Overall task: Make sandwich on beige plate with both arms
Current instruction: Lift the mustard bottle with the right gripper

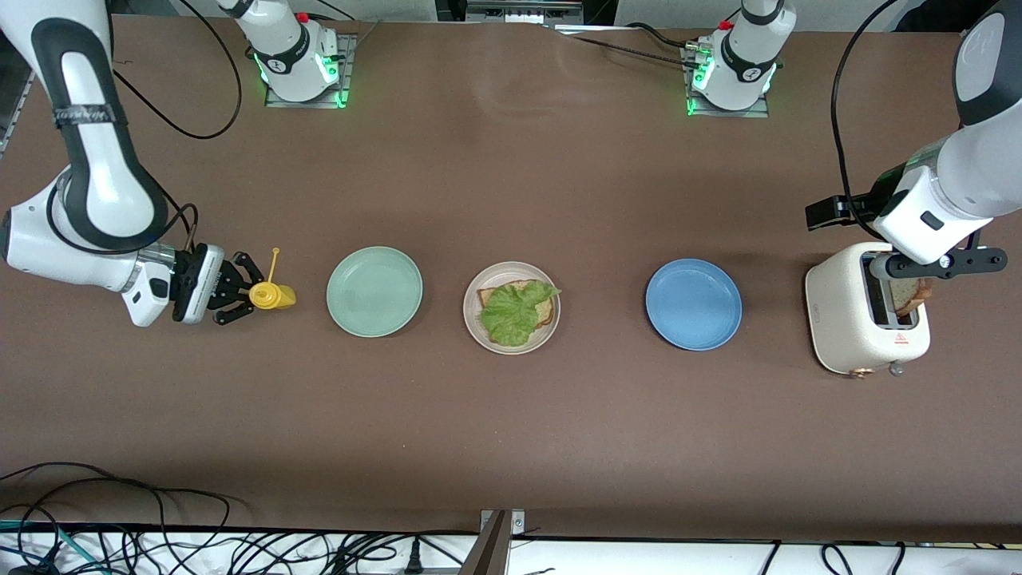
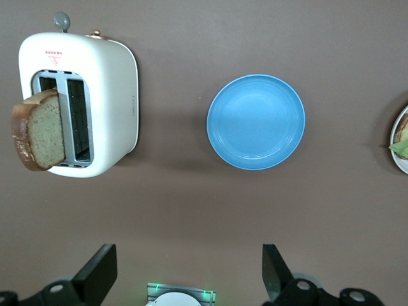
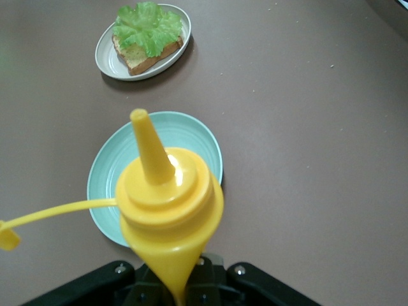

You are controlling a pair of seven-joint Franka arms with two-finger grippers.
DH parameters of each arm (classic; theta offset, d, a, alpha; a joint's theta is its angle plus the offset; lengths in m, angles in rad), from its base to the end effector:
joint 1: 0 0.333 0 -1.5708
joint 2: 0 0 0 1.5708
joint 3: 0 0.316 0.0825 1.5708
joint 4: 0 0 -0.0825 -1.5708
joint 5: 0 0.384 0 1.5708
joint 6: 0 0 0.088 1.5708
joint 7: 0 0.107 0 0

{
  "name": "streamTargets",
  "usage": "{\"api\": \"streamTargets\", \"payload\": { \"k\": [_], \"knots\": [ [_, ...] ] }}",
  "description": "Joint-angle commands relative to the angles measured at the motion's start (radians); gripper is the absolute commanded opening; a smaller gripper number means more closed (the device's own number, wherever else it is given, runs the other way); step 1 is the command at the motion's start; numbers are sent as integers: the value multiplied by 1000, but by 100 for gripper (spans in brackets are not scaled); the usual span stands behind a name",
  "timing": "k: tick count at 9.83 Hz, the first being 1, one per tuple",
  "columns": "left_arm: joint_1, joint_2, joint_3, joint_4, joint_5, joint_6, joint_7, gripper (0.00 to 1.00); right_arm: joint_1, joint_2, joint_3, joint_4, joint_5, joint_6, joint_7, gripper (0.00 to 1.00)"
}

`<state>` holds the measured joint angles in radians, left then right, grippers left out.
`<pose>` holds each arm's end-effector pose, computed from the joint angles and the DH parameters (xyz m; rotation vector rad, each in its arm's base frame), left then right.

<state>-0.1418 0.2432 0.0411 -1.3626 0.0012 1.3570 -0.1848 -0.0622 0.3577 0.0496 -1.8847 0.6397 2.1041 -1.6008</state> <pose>0.5984 -0.0633 0.5636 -3.0694 -0.1294 0.3775 0.6185 0.0189 0.3157 -2.1691 -1.5056 -0.4039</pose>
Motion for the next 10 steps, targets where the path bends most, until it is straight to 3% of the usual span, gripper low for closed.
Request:
{"api": "streamTargets", "payload": {
  "k": [1,3,5,7,10],
  "knots": [
    [-9,5,-1,13,42,4,-2,100,-4,-37,85,59,-220,-6,253,1],
    [-10,4,-3,14,37,5,-4,100,8,-74,156,72,-427,-10,430,1],
    [-10,5,-3,14,31,7,-4,100,41,-94,164,72,-579,-44,524,1],
    [-10,5,-4,13,28,7,-1,100,64,-98,165,78,-673,-68,603,1],
    [2,10,-1,16,-13,63,-7,100,221,-79,167,91,-927,-92,804,1]
  ]
}}
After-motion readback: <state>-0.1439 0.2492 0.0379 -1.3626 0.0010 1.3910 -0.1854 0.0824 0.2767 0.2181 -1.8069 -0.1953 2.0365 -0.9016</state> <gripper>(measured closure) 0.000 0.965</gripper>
